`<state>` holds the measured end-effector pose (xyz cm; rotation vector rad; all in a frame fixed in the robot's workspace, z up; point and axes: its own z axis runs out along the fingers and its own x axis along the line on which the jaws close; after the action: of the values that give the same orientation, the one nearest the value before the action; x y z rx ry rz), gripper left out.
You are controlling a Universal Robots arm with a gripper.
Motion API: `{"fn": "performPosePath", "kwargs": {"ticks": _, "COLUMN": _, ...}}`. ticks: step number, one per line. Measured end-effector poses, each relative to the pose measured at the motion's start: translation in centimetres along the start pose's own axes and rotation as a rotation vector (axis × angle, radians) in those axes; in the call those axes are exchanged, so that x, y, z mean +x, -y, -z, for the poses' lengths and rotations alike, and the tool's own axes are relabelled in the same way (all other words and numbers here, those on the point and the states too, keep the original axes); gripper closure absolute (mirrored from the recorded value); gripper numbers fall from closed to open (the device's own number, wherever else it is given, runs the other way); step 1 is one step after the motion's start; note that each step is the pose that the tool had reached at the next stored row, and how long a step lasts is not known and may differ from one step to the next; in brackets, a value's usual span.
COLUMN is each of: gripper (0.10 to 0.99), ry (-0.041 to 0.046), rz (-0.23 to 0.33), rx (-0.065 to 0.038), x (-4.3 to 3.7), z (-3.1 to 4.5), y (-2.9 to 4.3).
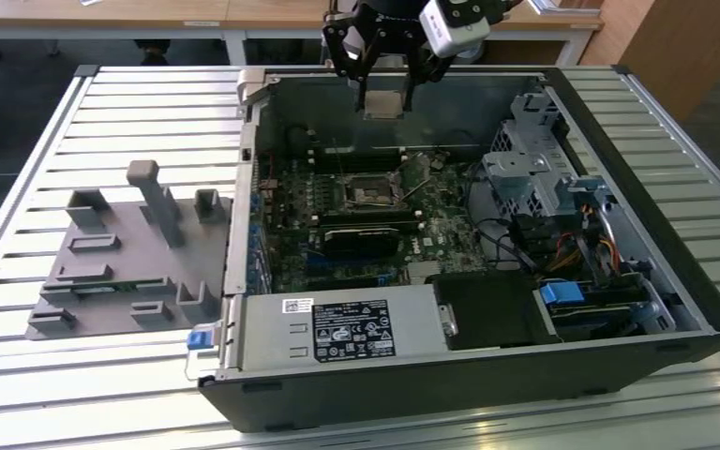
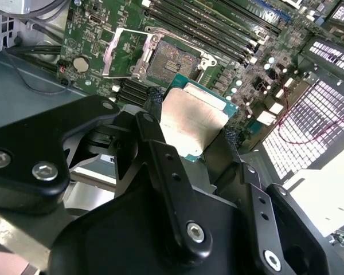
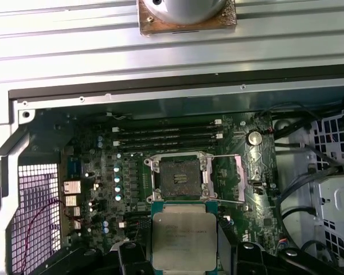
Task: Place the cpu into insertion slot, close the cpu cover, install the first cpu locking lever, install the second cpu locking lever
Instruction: 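Place the cpu into insertion slot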
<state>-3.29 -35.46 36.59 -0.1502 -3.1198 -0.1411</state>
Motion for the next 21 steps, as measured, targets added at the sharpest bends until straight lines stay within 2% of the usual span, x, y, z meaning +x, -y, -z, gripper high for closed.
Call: {"fn": "performPosePath", "kwargs": {"ticks": 21, "gripper": 0.545, "ry": 0.0019, "rz": -0.021, "rx": 0.0, "x": 0.0, "z": 0.0, "y": 0.0}}
